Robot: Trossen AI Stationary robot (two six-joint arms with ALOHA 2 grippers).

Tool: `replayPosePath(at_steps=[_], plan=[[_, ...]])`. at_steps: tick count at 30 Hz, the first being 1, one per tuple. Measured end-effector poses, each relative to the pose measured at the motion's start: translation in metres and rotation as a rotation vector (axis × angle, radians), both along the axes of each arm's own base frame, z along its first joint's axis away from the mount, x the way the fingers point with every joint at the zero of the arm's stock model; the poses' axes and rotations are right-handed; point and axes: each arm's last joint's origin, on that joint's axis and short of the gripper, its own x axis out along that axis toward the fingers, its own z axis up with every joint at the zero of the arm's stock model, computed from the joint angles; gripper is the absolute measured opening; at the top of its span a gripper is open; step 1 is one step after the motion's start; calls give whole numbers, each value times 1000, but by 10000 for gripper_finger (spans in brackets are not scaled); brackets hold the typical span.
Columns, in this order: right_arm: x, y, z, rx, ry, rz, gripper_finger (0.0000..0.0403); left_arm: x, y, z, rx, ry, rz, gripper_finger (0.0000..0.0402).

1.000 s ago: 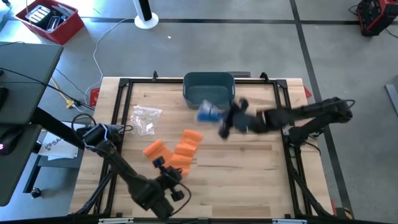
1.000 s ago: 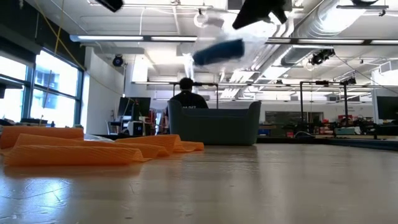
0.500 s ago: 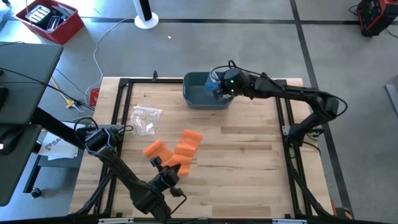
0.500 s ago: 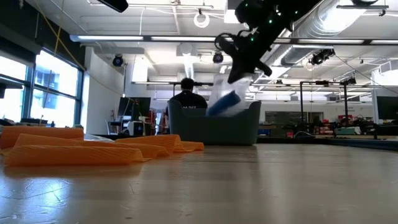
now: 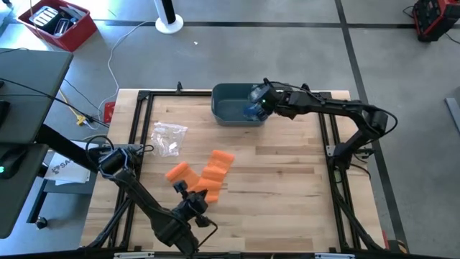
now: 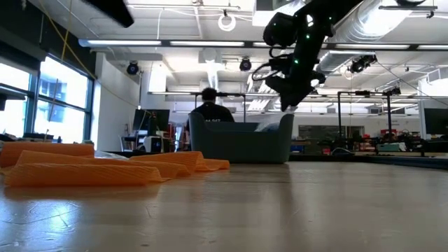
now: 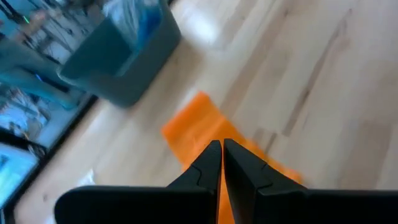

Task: Roll bandage
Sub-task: Put the transparent zip bag with the blue bandage into the blue bin, then roll the orange bandage

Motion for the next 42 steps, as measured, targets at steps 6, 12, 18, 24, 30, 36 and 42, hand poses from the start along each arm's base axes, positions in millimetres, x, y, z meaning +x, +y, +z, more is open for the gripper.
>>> replayPosePath(at_steps=[6,12,18,24,30,36,42], plan=[[-4,7,16,-155,55,1,185,-4,-3,10,-208,66,87,12],[11,61,40,-213,-31,281,185,-22,2,15,-279,53,253,13],[23,146,32,-98,-46,759,185,-60,33,34,-356,-37,326,28],[12,223,-18,17,-202,1229,185,-103,51,3,-627,-289,455,49],[-4,256,-42,-19,-499,1298,185,-122,58,-49,-868,-353,526,84],[-4,251,-44,-11,-599,1209,185,-125,78,-84,-924,-341,594,141],[-4,248,-48,54,-604,1150,185,-133,86,-96,-950,-253,638,186]])
